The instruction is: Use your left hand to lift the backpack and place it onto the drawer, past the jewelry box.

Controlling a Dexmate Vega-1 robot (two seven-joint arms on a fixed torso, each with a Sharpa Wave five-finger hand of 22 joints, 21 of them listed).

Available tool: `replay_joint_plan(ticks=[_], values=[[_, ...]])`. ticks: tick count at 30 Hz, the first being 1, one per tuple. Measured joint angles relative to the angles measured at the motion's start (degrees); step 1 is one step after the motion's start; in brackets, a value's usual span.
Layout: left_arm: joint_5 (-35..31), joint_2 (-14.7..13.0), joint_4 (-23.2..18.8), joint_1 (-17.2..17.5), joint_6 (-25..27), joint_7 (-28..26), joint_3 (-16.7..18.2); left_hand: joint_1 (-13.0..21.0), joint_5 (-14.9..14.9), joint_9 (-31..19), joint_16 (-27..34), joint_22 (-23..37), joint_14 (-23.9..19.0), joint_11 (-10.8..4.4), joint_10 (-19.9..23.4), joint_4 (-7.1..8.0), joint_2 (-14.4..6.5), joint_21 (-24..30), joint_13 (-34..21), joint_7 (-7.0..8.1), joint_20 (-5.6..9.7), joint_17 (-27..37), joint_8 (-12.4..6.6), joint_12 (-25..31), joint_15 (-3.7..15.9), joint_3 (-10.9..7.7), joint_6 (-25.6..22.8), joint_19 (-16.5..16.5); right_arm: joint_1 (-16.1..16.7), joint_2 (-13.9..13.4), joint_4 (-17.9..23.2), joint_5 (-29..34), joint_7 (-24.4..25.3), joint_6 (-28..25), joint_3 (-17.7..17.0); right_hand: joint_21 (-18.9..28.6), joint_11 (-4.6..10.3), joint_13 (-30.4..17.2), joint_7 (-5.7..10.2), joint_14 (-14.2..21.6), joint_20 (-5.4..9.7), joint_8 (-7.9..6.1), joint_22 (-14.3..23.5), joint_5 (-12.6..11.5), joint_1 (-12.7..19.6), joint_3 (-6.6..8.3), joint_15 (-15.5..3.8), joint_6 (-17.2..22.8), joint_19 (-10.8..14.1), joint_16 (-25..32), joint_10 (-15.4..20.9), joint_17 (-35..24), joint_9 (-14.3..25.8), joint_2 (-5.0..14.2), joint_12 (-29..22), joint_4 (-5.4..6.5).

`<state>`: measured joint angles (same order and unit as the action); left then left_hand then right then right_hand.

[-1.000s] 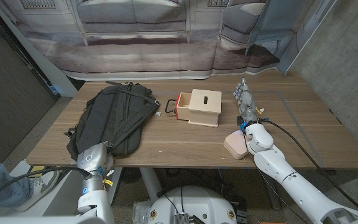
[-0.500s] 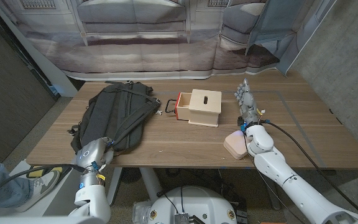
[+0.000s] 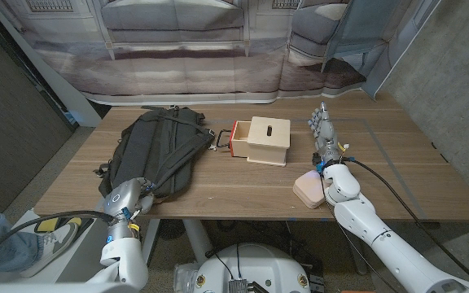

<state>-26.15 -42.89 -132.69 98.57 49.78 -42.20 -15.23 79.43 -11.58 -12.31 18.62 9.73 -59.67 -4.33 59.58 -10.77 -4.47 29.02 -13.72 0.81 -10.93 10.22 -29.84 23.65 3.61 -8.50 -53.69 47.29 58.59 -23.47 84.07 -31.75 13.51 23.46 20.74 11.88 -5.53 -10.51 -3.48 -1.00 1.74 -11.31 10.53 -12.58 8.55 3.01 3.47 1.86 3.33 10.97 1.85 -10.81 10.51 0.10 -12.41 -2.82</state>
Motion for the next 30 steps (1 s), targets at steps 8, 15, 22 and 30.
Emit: replay_joint_plan(ticks=[8,15,22,30], values=[[-3.35,-0.55,-2.43,-1.01,8.32,-1.08,-3.10,-0.32,0.00,0.00,0.01,-0.01,-2.24,-0.45,0.56,-0.07,0.32,-0.02,-0.01,0.44,3.24,0.00,-0.29,0.06,0.75,-0.07,-0.81,3.25,0.17,-0.22,0.15,-0.39,-0.85,0.06,0.10,0.00,0.21,0.00,0.00,-0.01,0.33,0.00,0.00,0.00,0.30,0.00,0.00,0.00,0.33,0.00,0.21,0.00,0.00,0.30,0.00,0.00],[-5.31,-1.04,-4.13,-1.23,13.07,-2.68,-4.12,-0.70,0.00,0.00,0.01,0.03,-3.57,-1.27,1.38,-0.40,0.69,-0.08,-0.02,1.32,6.90,0.00,-0.29,0.06,1.77,-0.40,-1.72,6.90,0.18,-0.36,0.28,-0.65,-1.55,-0.04,0.34,0.00,0.21,0.00,0.00,0.19,0.12,0.00,0.00,0.00,0.31,0.00,-0.19,-0.01,0.53,0.00,0.20,0.01,0.00,0.30,0.00,0.00],[-6.64,-1.83,-5.22,-1.90,15.66,-3.63,-4.68,-0.71,0.00,0.00,0.00,0.03,-4.35,-1.36,1.46,-0.47,0.68,-0.09,-0.02,1.34,11.45,0.01,-0.39,0.06,2.49,-0.47,-1.74,11.45,-0.04,-0.38,0.24,-0.91,-2.08,-0.33,0.47,0.00,0.21,0.00,0.00,0.19,0.11,0.00,-0.01,0.00,0.30,0.00,-0.19,-0.01,0.93,0.00,0.20,0.01,0.00,0.30,0.00,0.00],[-7.96,-3.54,-6.79,-3.51,18.68,-3.53,-5.98,-0.74,0.00,0.00,-0.01,0.02,-4.76,-1.44,1.40,-0.47,0.69,-0.10,-0.04,1.35,15.44,0.07,-0.73,0.03,2.82,-0.47,-1.75,15.45,-0.13,-0.38,-0.16,-1.40,-2.48,-0.36,0.46,0.00,0.21,0.00,0.00,0.18,0.31,0.00,-0.01,0.00,0.30,0.00,-0.19,-0.01,1.13,0.00,0.20,0.01,0.00,0.30,0.00,0.00]])
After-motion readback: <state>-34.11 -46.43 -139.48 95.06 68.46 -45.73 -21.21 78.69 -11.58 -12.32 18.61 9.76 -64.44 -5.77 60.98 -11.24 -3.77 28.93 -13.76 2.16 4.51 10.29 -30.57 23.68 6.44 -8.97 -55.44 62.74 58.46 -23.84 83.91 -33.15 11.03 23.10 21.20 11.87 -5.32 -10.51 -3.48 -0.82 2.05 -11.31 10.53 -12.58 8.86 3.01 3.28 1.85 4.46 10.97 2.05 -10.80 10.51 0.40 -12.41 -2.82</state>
